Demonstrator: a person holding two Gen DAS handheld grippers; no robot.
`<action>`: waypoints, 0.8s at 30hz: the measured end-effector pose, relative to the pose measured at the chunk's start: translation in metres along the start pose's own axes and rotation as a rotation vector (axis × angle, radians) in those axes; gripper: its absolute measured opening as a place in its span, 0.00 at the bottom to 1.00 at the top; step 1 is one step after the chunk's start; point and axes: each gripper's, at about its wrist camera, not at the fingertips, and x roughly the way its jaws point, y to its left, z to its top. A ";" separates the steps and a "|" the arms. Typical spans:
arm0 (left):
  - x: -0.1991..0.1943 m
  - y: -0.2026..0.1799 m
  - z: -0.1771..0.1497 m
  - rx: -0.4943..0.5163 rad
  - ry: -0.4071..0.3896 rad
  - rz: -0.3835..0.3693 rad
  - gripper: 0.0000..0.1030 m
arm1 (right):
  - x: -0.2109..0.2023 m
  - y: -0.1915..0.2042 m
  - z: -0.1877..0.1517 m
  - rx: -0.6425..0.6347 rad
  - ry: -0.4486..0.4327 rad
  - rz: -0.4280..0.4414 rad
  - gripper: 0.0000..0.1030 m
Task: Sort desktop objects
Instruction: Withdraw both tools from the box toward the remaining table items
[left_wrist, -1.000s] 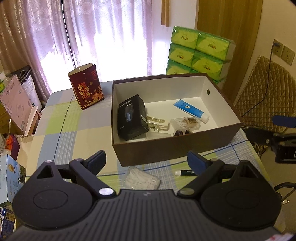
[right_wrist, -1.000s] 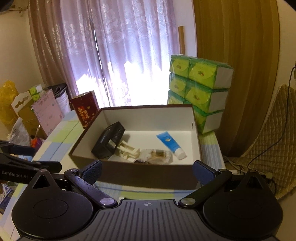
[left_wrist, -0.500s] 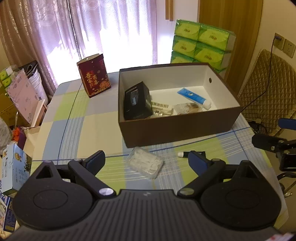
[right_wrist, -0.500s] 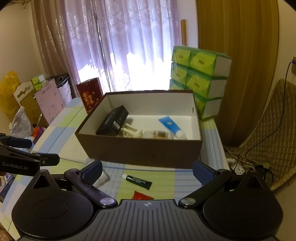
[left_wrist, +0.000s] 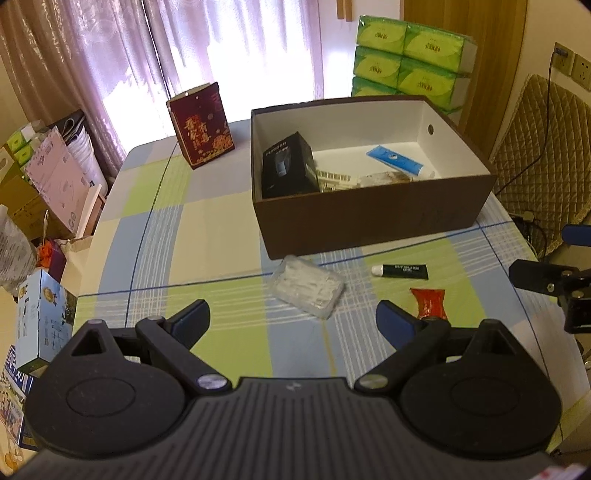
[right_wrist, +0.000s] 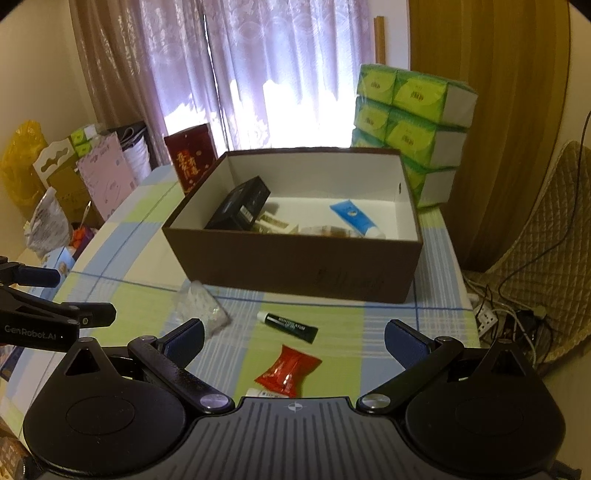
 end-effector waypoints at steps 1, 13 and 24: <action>0.000 0.000 -0.001 -0.001 0.003 0.000 0.92 | 0.001 0.001 -0.001 -0.001 0.005 0.002 0.98; 0.006 -0.002 -0.013 0.012 0.032 -0.005 0.92 | 0.012 0.015 -0.017 -0.015 0.066 0.020 0.98; 0.020 0.000 -0.021 0.013 0.069 -0.013 0.92 | 0.025 0.021 -0.024 -0.020 0.111 0.022 0.98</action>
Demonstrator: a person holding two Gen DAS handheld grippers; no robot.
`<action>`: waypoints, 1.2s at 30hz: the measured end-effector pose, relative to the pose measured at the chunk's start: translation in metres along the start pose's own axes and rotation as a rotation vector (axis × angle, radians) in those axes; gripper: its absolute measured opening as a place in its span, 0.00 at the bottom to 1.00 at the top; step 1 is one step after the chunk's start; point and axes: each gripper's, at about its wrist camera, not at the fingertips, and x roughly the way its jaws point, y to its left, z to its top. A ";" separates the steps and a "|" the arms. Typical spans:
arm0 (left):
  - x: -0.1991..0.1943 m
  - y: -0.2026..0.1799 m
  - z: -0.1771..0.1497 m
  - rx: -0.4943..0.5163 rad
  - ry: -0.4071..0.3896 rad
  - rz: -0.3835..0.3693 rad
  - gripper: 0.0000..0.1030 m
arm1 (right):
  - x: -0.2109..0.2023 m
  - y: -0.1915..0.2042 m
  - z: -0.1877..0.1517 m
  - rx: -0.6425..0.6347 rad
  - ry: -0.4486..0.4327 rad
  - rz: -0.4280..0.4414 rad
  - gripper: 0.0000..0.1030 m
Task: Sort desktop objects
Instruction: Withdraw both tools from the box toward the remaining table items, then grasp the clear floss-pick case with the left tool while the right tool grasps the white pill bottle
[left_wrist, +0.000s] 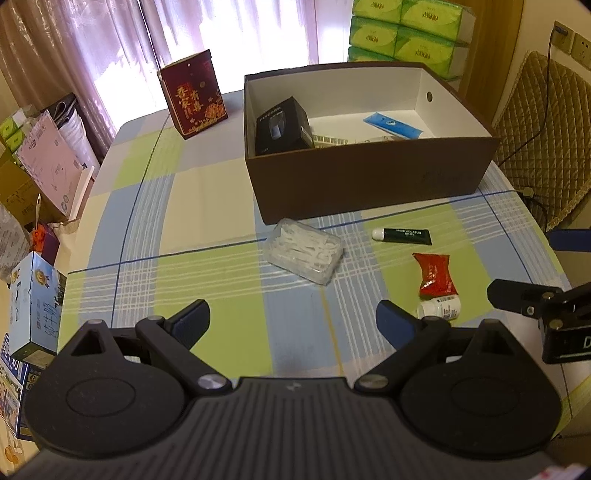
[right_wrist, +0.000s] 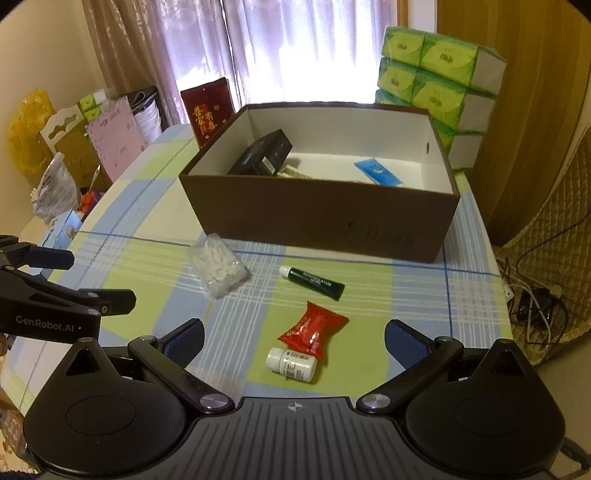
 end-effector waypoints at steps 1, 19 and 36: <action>0.001 0.000 -0.001 0.001 0.002 0.000 0.92 | 0.001 0.000 -0.001 0.001 0.004 0.000 0.98; 0.037 0.008 -0.015 0.021 0.050 -0.001 0.92 | 0.040 -0.002 -0.021 0.038 0.092 -0.010 0.98; 0.083 0.024 -0.012 0.006 0.117 -0.001 0.92 | 0.089 -0.010 -0.039 0.120 0.137 -0.012 0.68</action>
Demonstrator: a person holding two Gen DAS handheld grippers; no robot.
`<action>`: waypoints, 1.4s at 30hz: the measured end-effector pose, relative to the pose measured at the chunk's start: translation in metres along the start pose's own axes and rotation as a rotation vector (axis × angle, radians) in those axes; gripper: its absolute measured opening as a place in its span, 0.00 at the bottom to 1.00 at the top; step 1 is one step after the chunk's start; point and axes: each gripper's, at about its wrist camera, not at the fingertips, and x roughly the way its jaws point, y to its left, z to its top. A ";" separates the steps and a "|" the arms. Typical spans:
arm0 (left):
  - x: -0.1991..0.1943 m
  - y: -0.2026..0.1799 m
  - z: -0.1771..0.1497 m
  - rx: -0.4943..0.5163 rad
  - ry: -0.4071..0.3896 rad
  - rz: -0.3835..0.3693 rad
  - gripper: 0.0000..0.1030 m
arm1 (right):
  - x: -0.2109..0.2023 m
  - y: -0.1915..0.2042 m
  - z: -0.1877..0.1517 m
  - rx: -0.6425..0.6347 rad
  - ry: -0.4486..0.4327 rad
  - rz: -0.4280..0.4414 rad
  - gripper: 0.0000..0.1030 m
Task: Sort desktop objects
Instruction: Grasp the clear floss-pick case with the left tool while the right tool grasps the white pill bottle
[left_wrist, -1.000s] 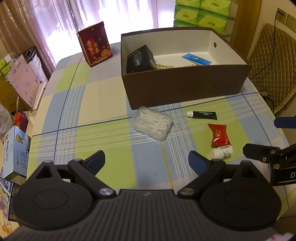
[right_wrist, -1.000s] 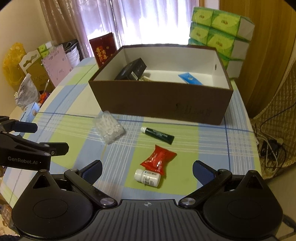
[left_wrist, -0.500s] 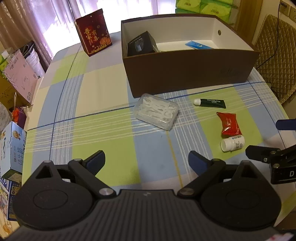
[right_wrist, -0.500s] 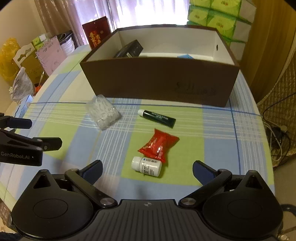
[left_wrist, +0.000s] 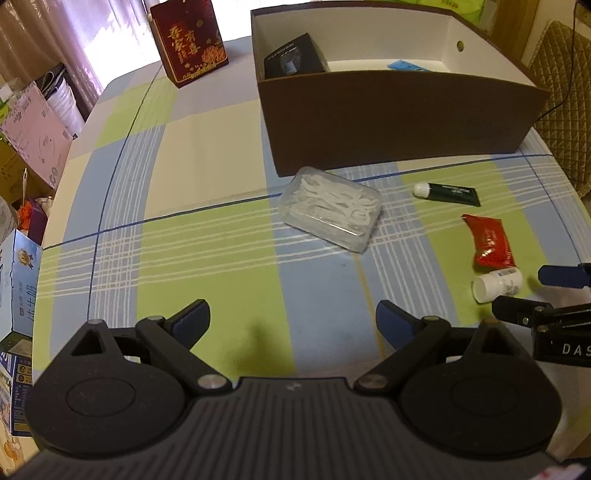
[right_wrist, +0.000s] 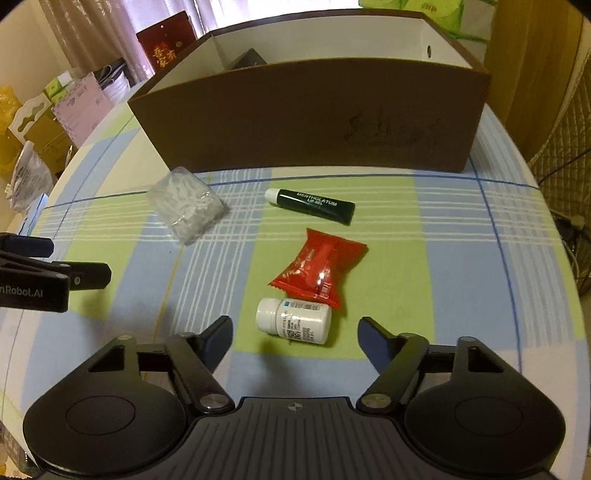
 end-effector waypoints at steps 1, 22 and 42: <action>0.003 0.001 0.001 -0.001 0.003 0.000 0.92 | 0.003 0.001 0.001 -0.003 -0.001 -0.005 0.66; 0.036 -0.003 0.011 0.085 0.020 -0.089 0.92 | 0.006 -0.023 0.001 0.011 0.057 -0.046 0.43; 0.080 -0.005 0.056 0.259 -0.062 -0.233 0.92 | -0.005 -0.092 0.010 0.130 0.027 -0.146 0.43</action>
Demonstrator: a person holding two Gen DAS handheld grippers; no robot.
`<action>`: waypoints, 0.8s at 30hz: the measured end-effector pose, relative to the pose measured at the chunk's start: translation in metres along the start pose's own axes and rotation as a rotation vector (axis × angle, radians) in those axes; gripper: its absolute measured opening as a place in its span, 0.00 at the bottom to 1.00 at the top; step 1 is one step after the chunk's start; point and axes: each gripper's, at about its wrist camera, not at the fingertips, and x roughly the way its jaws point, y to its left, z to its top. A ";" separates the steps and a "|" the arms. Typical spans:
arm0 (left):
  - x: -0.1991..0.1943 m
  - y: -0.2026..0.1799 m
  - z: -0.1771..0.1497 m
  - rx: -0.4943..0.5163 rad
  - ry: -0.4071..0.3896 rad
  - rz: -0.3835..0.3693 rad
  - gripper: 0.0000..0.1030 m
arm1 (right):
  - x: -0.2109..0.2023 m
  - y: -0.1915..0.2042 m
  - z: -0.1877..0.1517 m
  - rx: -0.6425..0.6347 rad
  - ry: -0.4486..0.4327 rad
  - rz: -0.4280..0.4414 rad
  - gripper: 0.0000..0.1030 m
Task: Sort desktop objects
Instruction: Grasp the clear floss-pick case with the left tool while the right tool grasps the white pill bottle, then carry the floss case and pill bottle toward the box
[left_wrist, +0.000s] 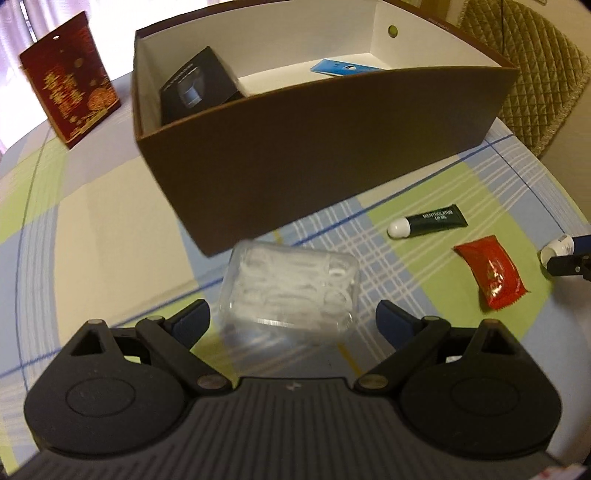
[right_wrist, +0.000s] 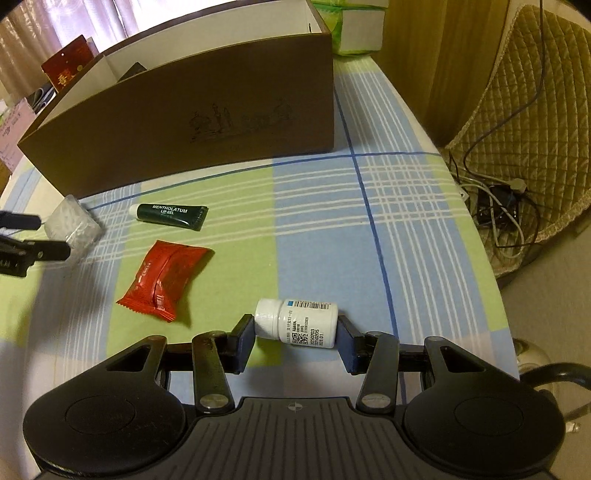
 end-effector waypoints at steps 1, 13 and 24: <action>0.003 0.002 0.002 0.005 0.001 -0.011 0.92 | 0.000 0.000 0.000 0.000 0.000 0.000 0.43; 0.032 0.001 0.009 0.088 0.009 -0.045 0.82 | 0.000 -0.002 0.000 0.008 0.004 0.005 0.43; 0.015 -0.016 -0.012 -0.108 0.104 0.061 0.81 | 0.000 -0.001 -0.004 -0.012 -0.014 0.004 0.43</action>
